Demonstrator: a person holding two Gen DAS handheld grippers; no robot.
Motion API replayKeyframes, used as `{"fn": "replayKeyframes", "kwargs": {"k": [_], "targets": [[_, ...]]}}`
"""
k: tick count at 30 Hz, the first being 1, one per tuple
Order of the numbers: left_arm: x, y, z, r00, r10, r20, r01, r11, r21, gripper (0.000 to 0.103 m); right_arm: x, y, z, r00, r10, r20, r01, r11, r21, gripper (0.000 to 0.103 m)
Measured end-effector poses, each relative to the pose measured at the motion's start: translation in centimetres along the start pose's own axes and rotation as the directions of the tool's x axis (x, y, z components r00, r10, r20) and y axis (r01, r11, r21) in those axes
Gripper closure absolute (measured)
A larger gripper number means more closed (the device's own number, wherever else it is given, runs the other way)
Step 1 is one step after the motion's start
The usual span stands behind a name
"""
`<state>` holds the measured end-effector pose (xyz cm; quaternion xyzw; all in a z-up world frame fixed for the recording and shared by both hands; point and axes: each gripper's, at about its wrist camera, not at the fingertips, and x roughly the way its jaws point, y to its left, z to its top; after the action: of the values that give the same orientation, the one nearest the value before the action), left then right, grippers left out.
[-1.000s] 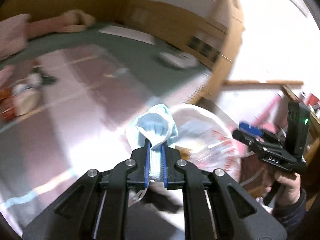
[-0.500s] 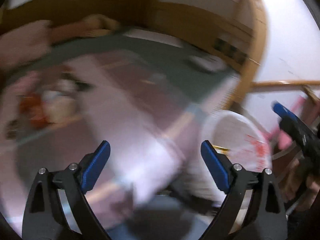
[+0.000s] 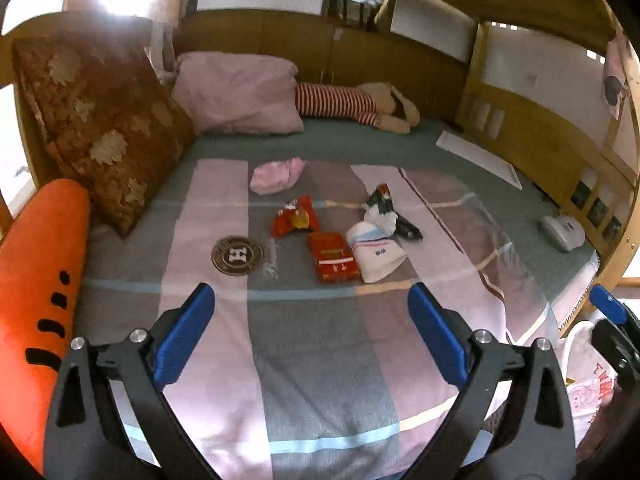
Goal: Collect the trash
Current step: 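Move both tools back over the bed, then grasp the green-red snack wrapper with the right tool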
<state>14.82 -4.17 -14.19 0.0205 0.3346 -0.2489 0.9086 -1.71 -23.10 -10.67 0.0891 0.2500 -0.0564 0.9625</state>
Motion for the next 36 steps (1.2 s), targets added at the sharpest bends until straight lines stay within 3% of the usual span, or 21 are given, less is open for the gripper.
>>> {"fn": "replayKeyframes", "kwargs": {"k": [5, 20, 24, 27, 30, 33, 36], "targets": [[-0.1, -0.2, -0.8, 0.998, -0.049, -0.03, 0.048, 0.998, -0.049, 0.006, 1.9, 0.9, 0.1, 1.0, 0.006, -0.005, -0.006, 1.0, 0.017, 0.011], [0.3, -0.6, -1.3, 0.998, -0.039, -0.048, 0.038, 0.999, -0.032, 0.006, 5.1, -0.3, 1.1, 1.0, -0.021, -0.016, 0.022, 1.0, 0.011, 0.011], [0.8, -0.8, -1.3, 0.998, -0.037, -0.058, 0.035, 0.999, -0.036, 0.006, 9.3, -2.0, 3.0, 0.996, -0.08, -0.039, 0.08, 0.997, -0.01, 0.011], [1.2, -0.8, -1.1, 0.997, -0.034, -0.066, 0.031, 0.999, -0.038, 0.006, 14.7, -3.5, 5.0, 0.988, -0.111, -0.105, 0.108, 0.994, -0.032, 0.011], [1.7, -0.6, -1.0, 0.997, -0.022, -0.07, 0.02, 0.999, -0.03, 0.006, 22.1, -5.0, 6.5, 0.968, -0.151, -0.2, 0.13, 0.985, -0.117, 0.011], [2.4, 0.1, -0.6, 0.997, -0.002, -0.076, -0.001, 0.999, -0.034, 0.006, 30.2, -6.7, 6.8, 0.926, -0.212, -0.312, 0.153, 0.967, -0.202, 0.012], [3.2, 0.9, 0.1, 0.997, 0.014, -0.081, -0.018, 0.998, -0.053, 0.006, 35.7, -7.7, 6.5, 0.878, -0.226, -0.422, 0.124, 0.959, -0.255, 0.018]]}}
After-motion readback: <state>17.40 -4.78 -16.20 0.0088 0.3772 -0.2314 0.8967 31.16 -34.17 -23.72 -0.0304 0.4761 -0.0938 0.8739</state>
